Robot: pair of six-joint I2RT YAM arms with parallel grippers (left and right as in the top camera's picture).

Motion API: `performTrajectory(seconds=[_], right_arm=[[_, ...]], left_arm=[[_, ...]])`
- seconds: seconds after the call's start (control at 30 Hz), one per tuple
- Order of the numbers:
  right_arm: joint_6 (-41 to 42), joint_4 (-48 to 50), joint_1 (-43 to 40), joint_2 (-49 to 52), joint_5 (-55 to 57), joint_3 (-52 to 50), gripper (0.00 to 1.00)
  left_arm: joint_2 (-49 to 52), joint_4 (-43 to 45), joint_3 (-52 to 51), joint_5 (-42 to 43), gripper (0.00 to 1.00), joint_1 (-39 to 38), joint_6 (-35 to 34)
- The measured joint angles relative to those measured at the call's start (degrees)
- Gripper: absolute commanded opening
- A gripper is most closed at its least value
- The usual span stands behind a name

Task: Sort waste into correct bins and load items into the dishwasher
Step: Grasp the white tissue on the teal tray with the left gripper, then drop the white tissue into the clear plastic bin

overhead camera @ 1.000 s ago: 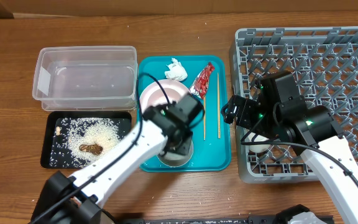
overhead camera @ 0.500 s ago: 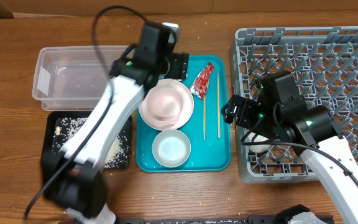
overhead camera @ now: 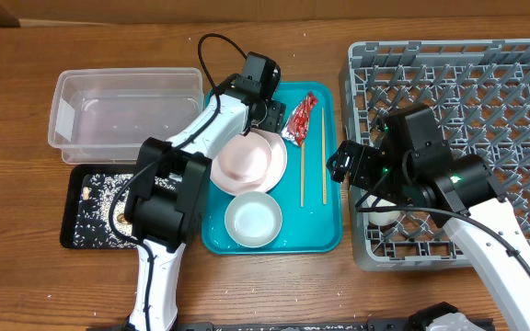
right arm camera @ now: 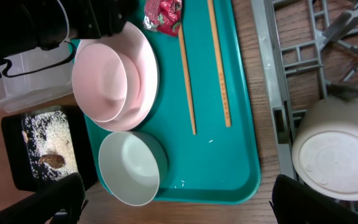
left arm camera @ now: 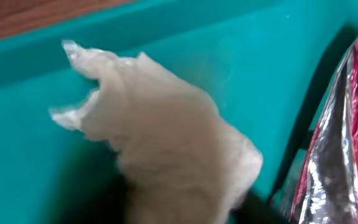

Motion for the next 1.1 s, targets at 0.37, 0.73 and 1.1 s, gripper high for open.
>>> performTrajectory(seconds=[0.37,0.73,1.1], right_arm=[[0.09,-0.11,0.0,0.07,-0.02,0.0,0.98],[0.13,0.02,0.0,0.07,-0.04,0.0,0.99],[0.11,0.17,0.0,0.07,-0.02,0.0,1.0]], left_arm=[[-6.03,-16.5,9.64,0.44,0.04,4.87,-8.22],[-17.35,-32.39,12.09,-6.27,0.47,17.81,-12.79],[-14.62,-19.1,11.19,5.14,0.94,10.32,-2.95]])
